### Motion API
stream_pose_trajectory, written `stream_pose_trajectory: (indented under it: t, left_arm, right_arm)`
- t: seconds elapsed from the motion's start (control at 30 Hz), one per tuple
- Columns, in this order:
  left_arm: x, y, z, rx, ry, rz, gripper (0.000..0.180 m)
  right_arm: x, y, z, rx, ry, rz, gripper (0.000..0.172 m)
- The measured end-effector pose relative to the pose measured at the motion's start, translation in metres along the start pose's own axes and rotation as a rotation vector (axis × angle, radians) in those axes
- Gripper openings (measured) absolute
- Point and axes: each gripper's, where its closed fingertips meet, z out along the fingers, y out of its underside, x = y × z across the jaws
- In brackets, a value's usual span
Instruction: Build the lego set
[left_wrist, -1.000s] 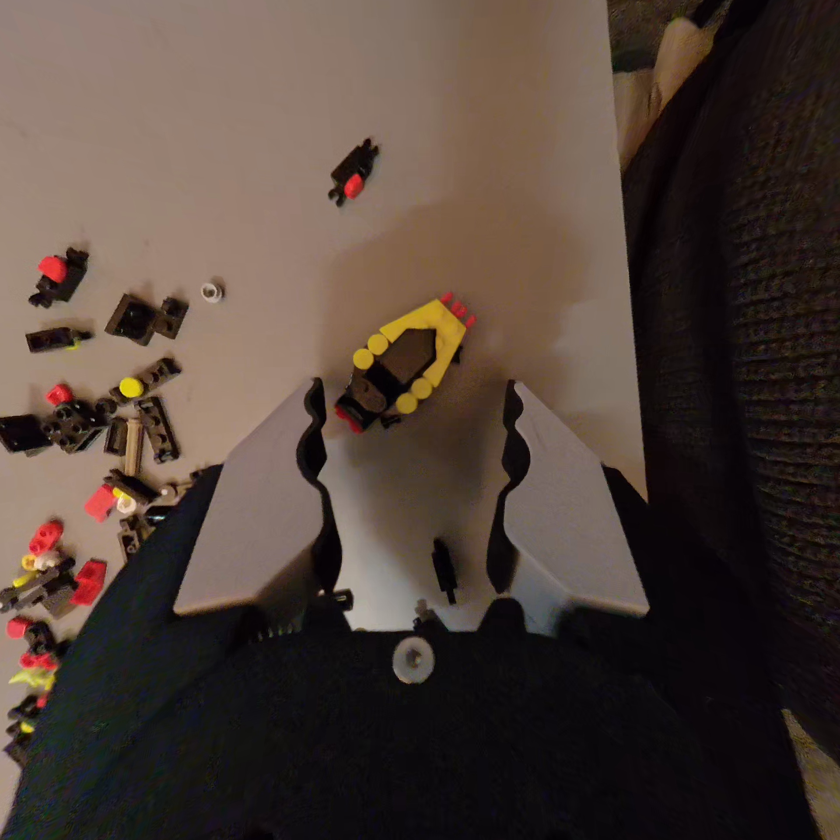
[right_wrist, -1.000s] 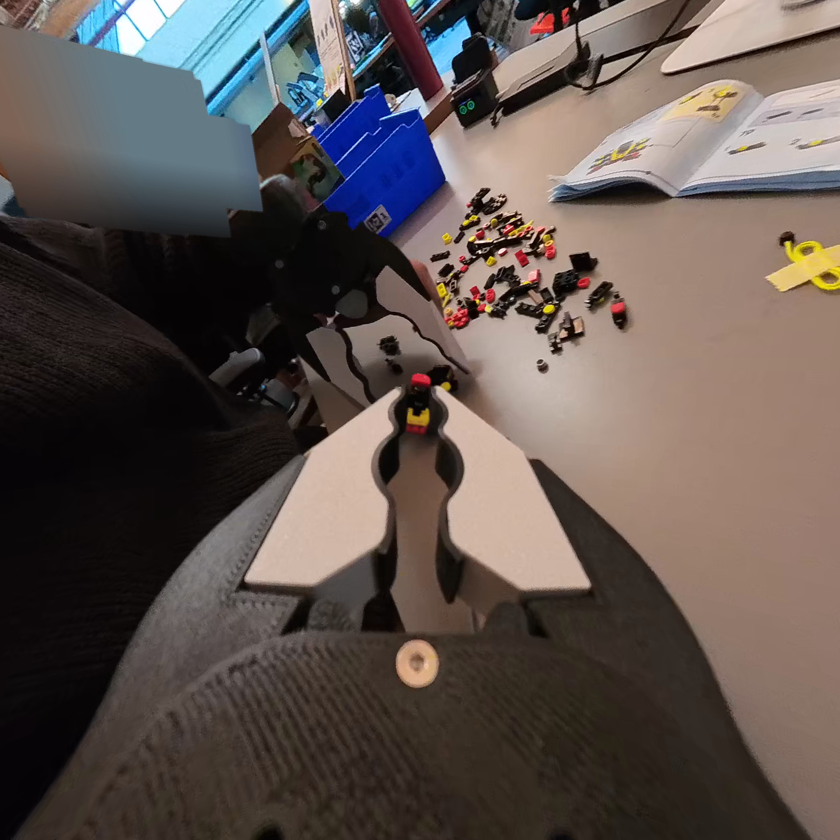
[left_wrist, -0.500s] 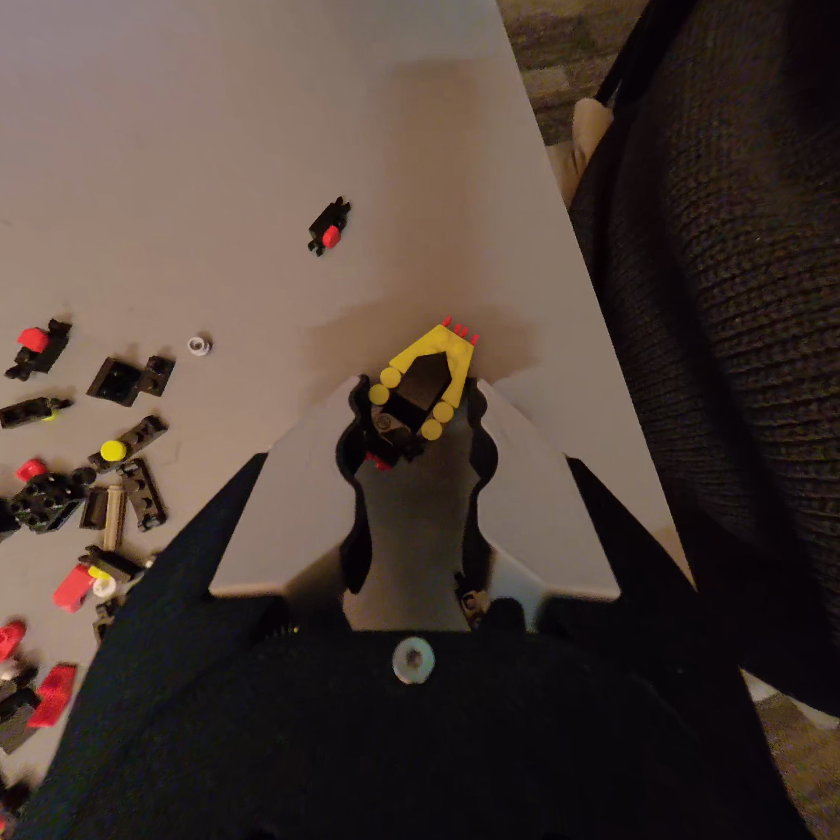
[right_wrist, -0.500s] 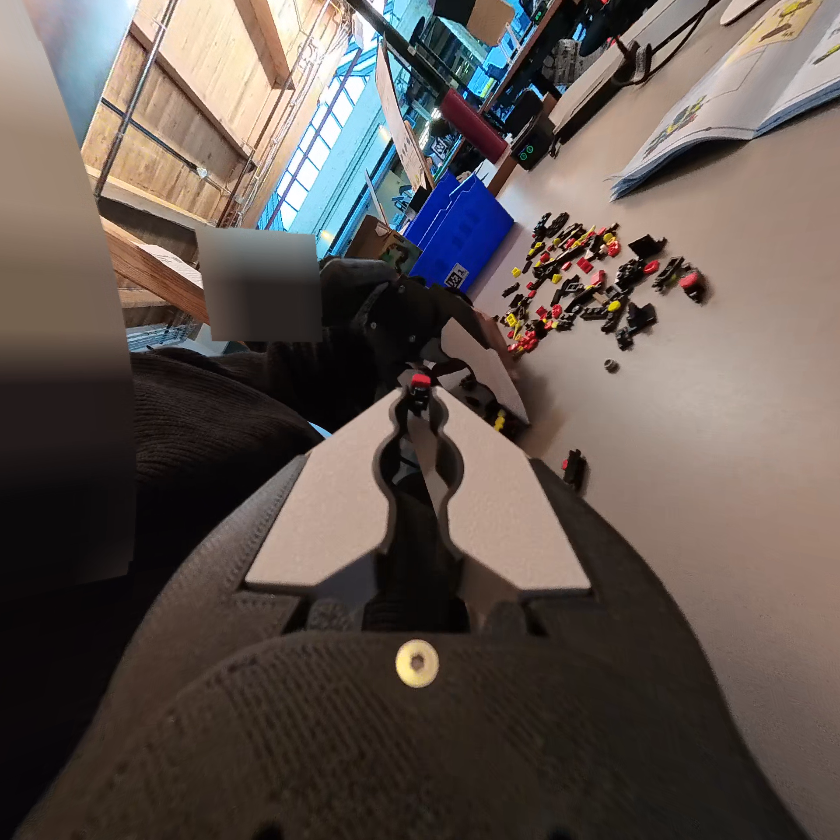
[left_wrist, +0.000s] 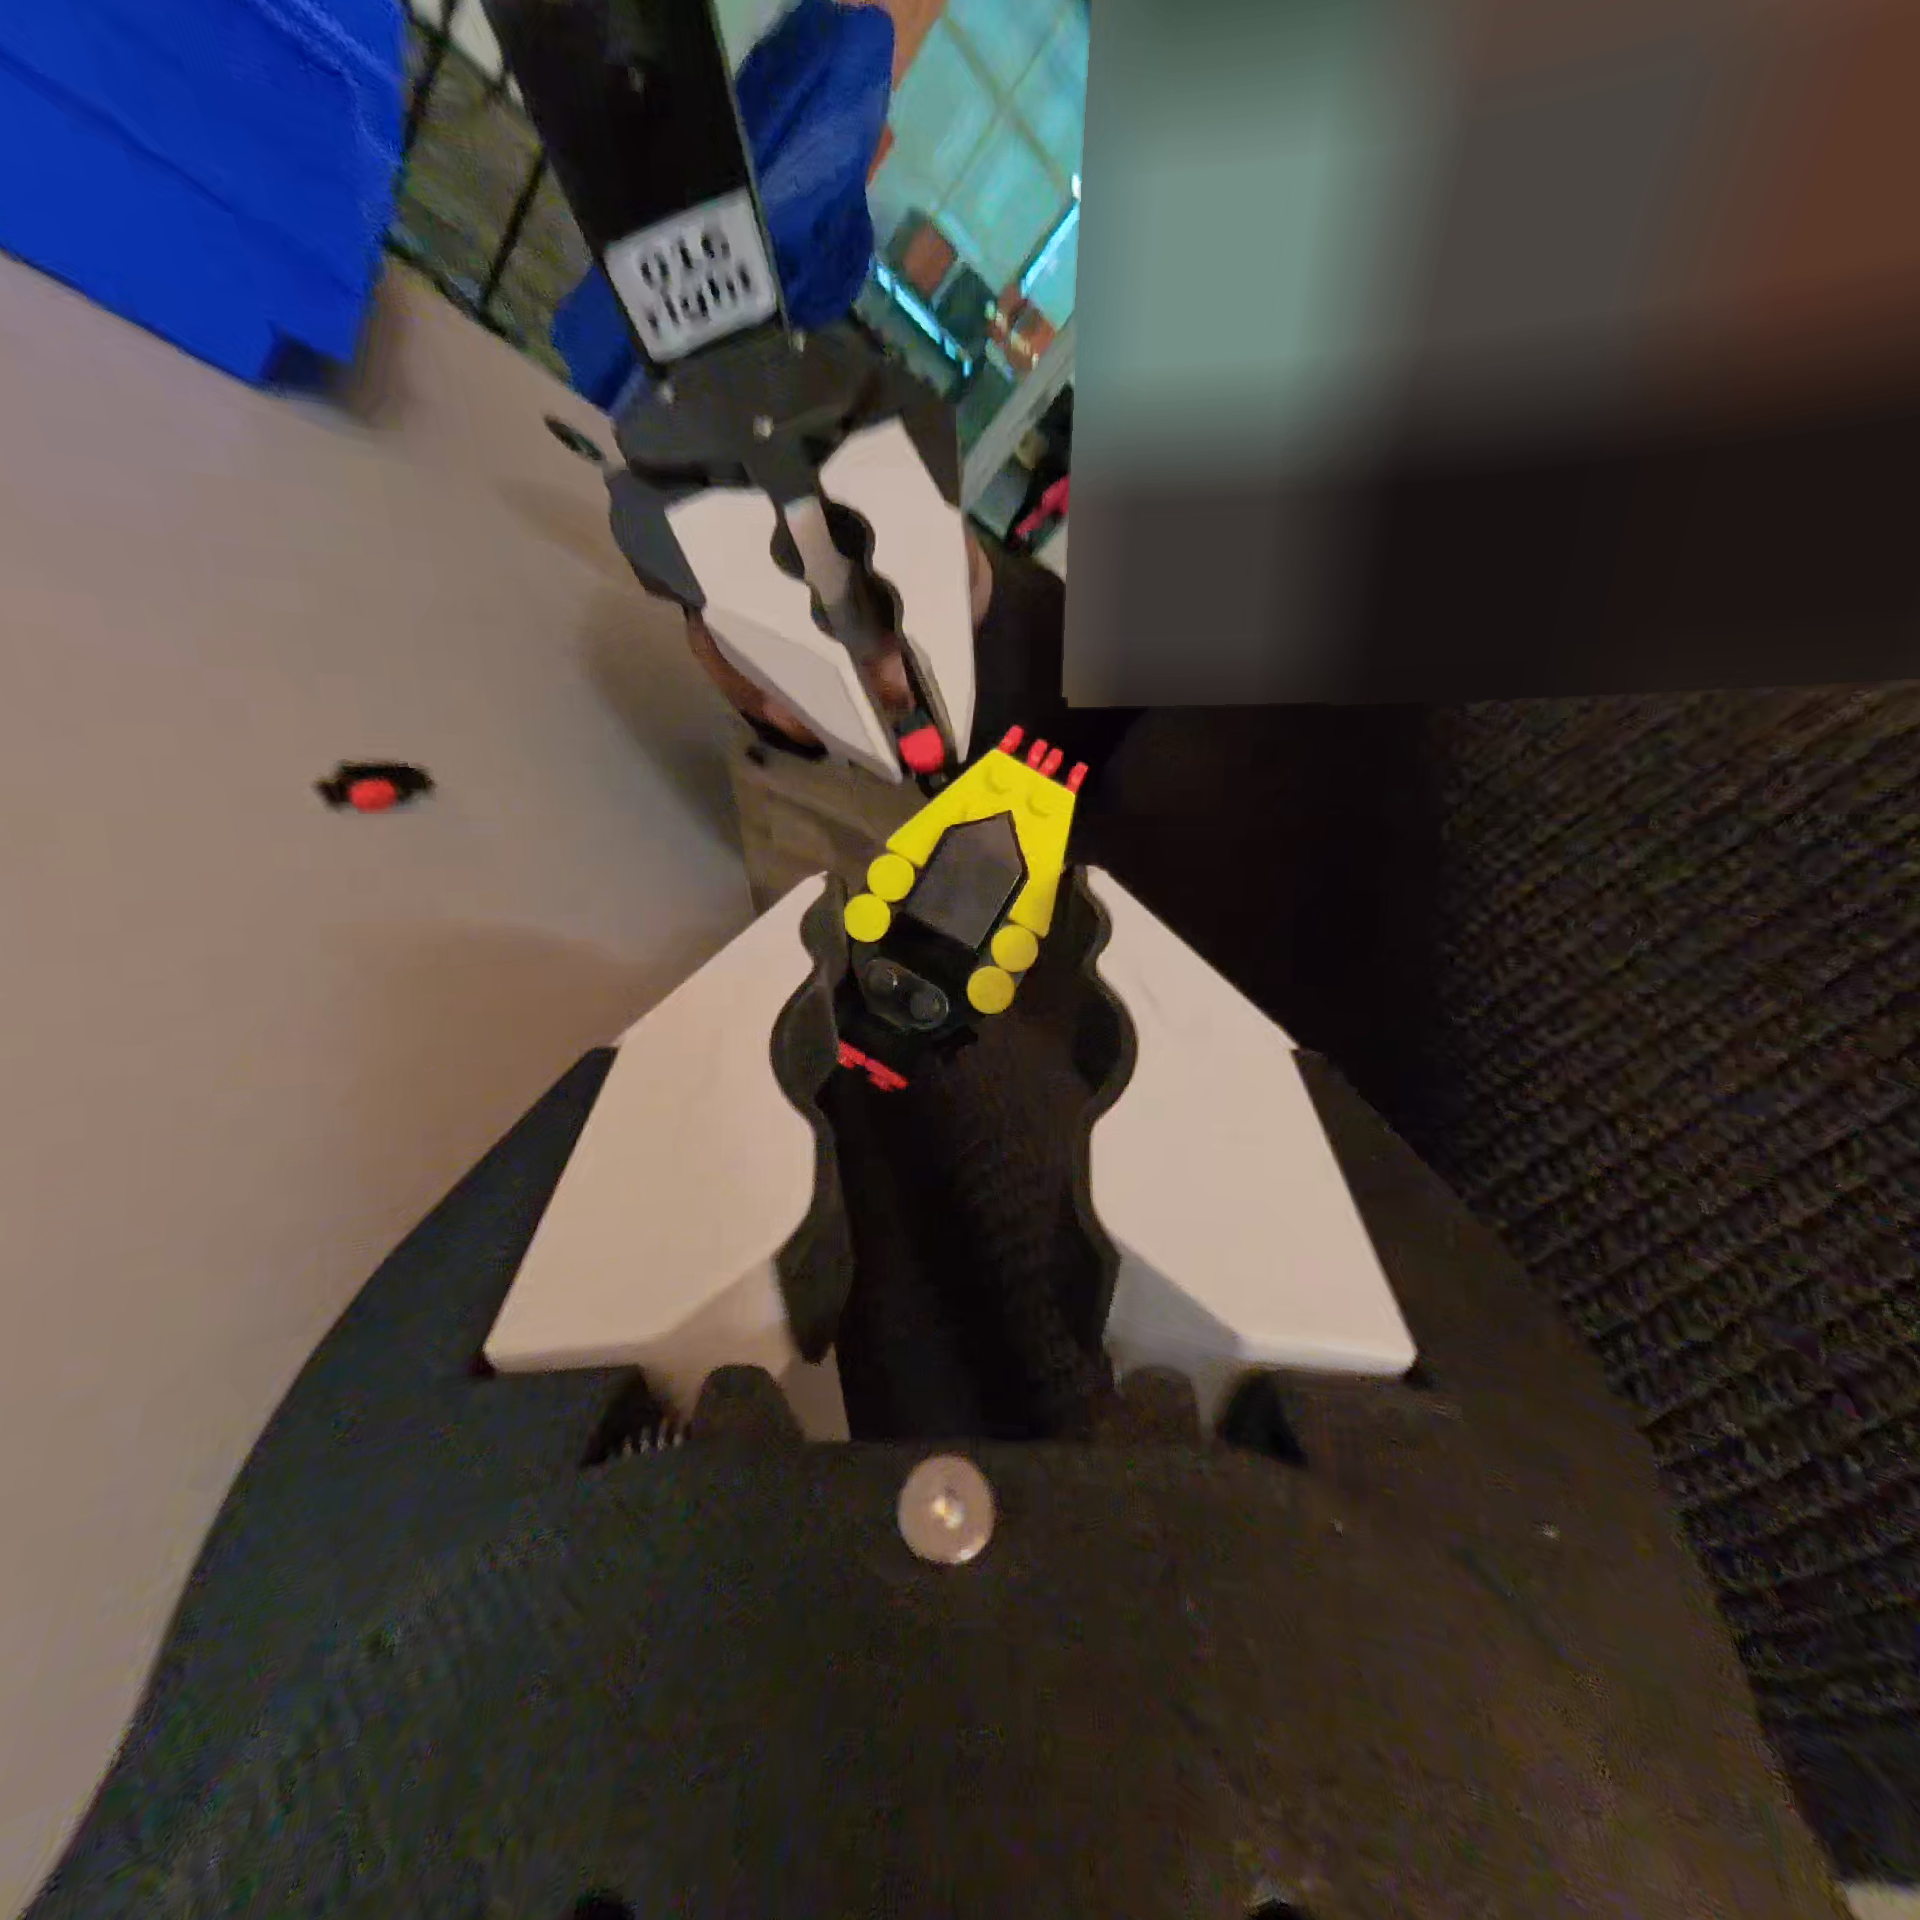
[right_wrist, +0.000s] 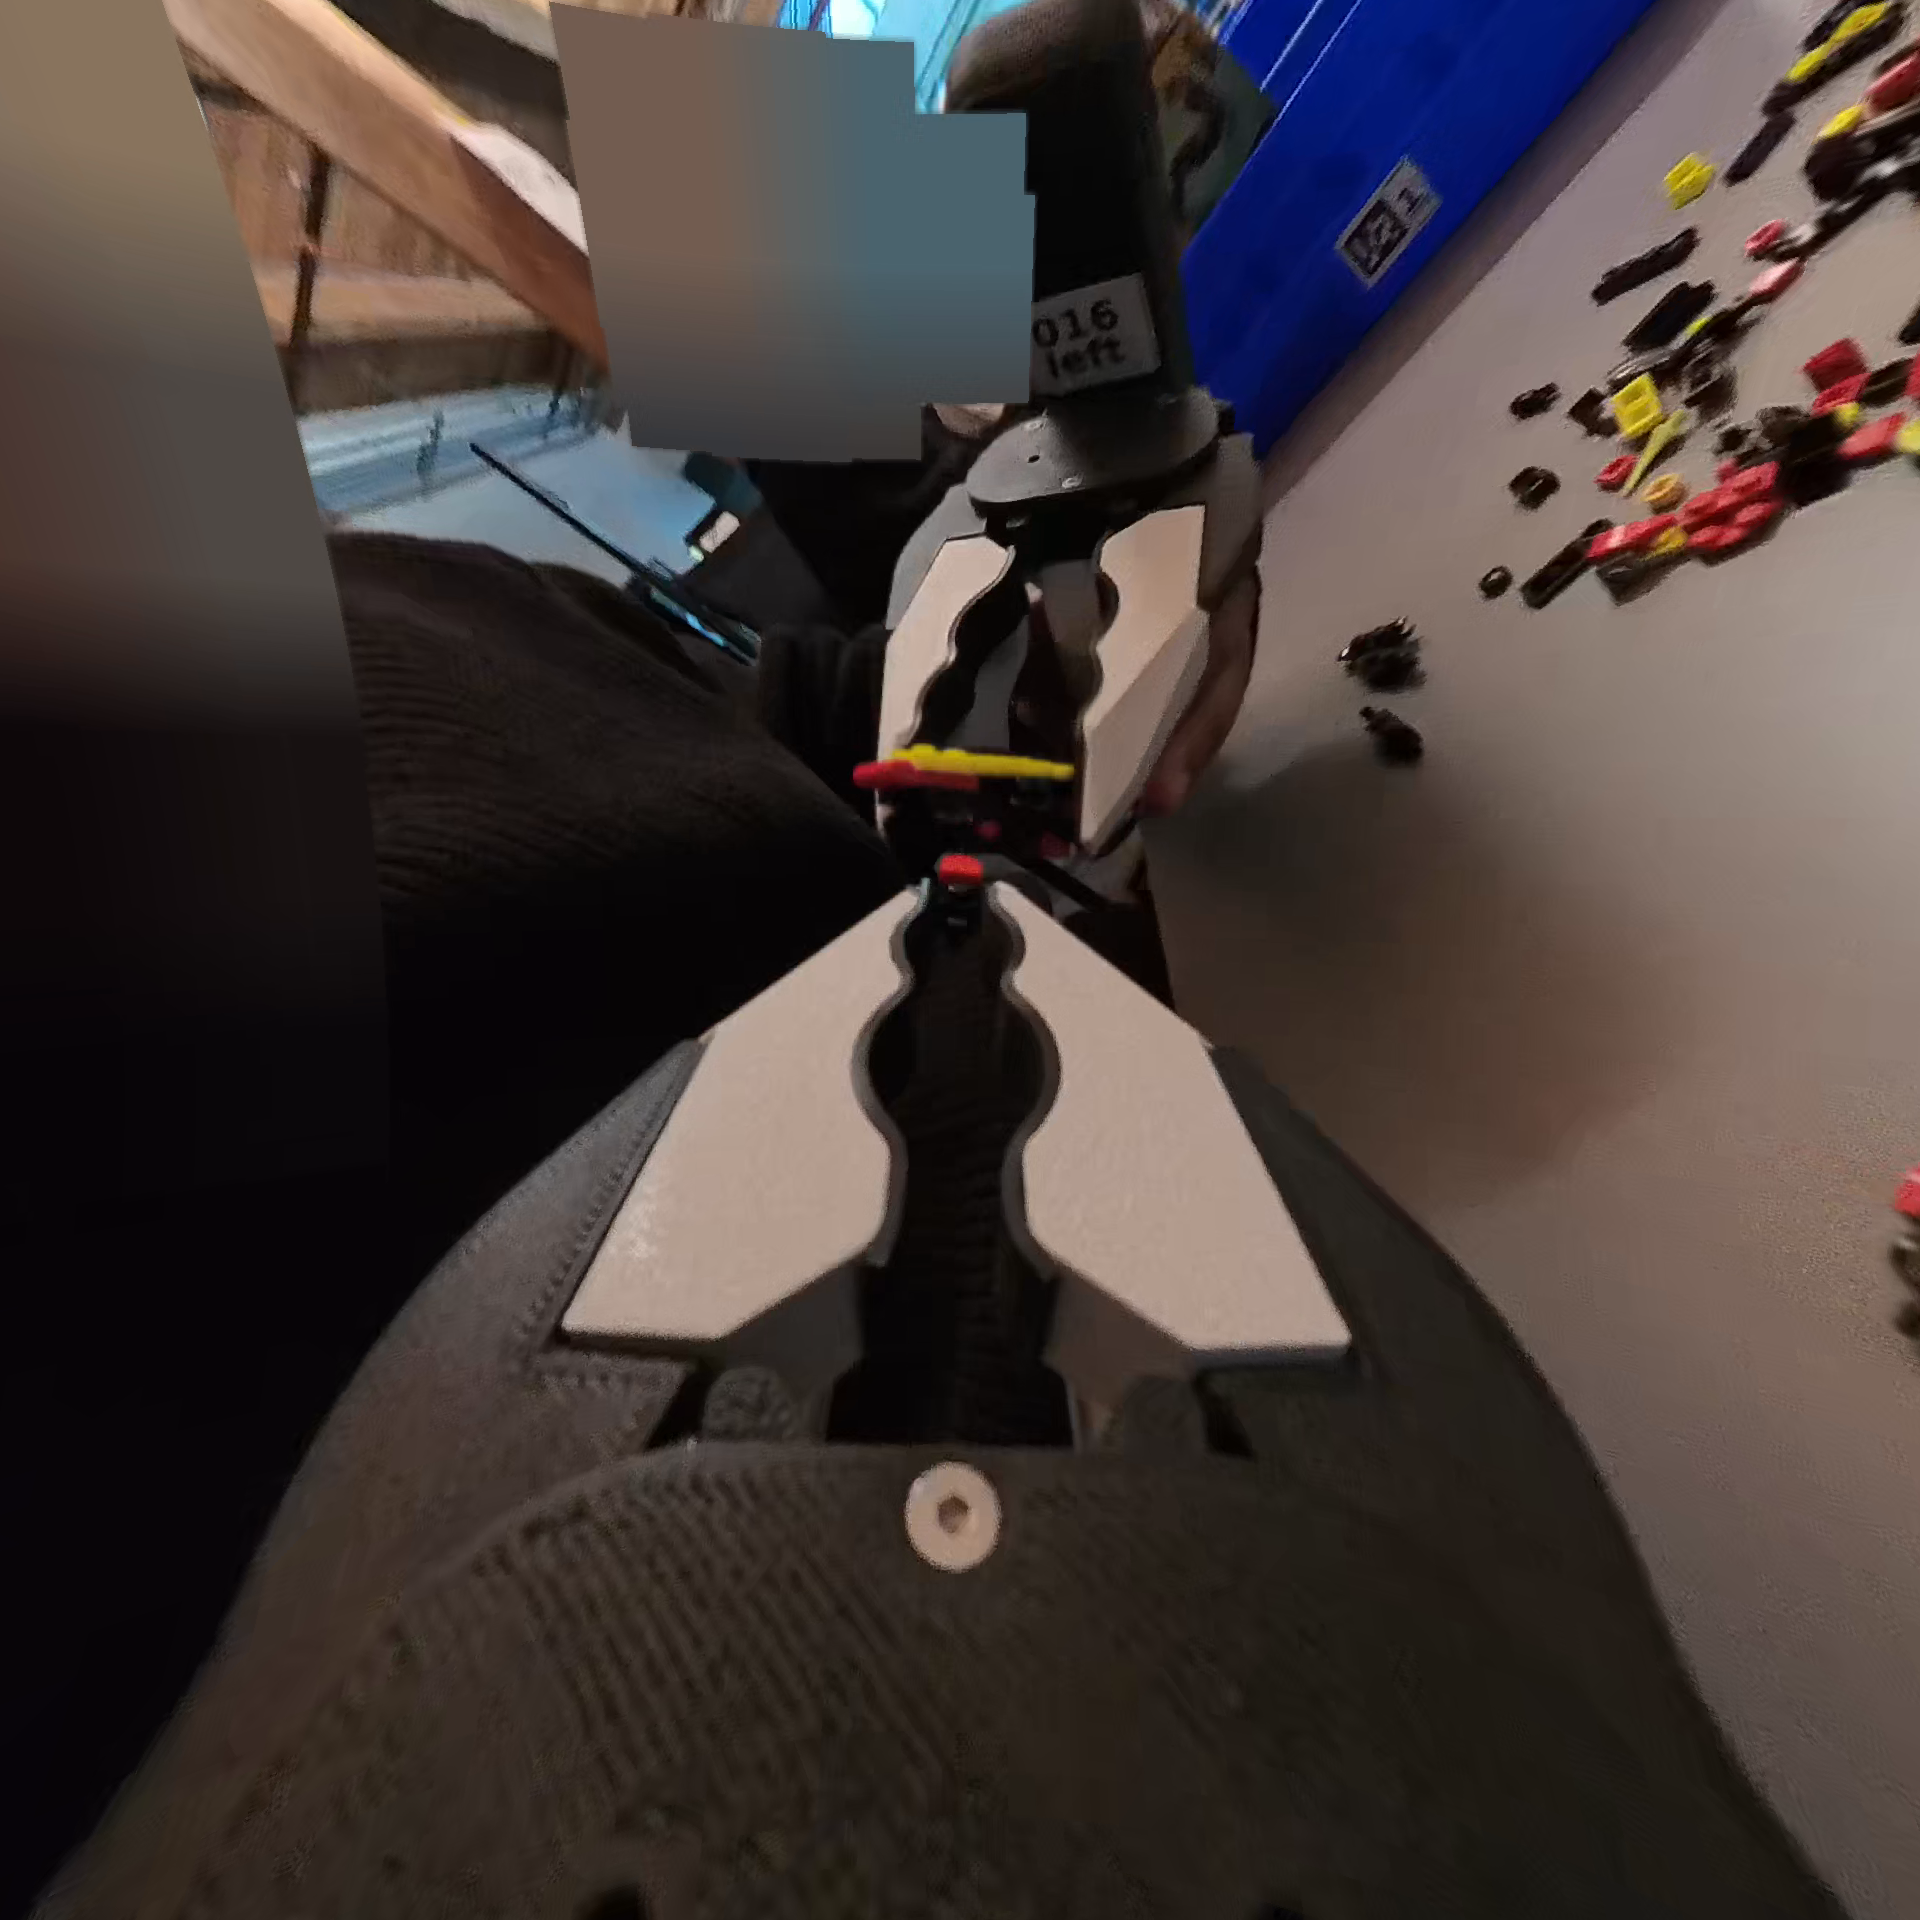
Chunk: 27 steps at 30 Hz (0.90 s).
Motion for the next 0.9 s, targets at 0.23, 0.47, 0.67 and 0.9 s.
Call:
stream_pose_trajectory:
  t: [0.23, 0.47, 0.67, 0.9]
  left_arm:
    - [0.011, 0.015, 0.003, -0.073, 0.083, -0.017, 0.041]
    - [0.010, 0.017, 0.001, -0.076, 0.101, -0.038, 0.040]
    - [0.009, 0.020, 0.004, -0.096, 0.083, -0.004, 0.040]
    - [0.003, 0.026, 0.007, -0.138, 0.054, 0.007, 0.039]
  right_arm:
    - [-0.006, 0.014, 0.011, -0.101, -0.009, -0.085, 0.006]
    - [-0.007, 0.010, 0.011, -0.068, -0.036, -0.063, 0.006]
    - [-0.007, 0.012, 0.012, -0.082, -0.030, -0.067, 0.006]
    - [0.000, 0.017, 0.010, -0.117, 0.022, -0.093, 0.006]
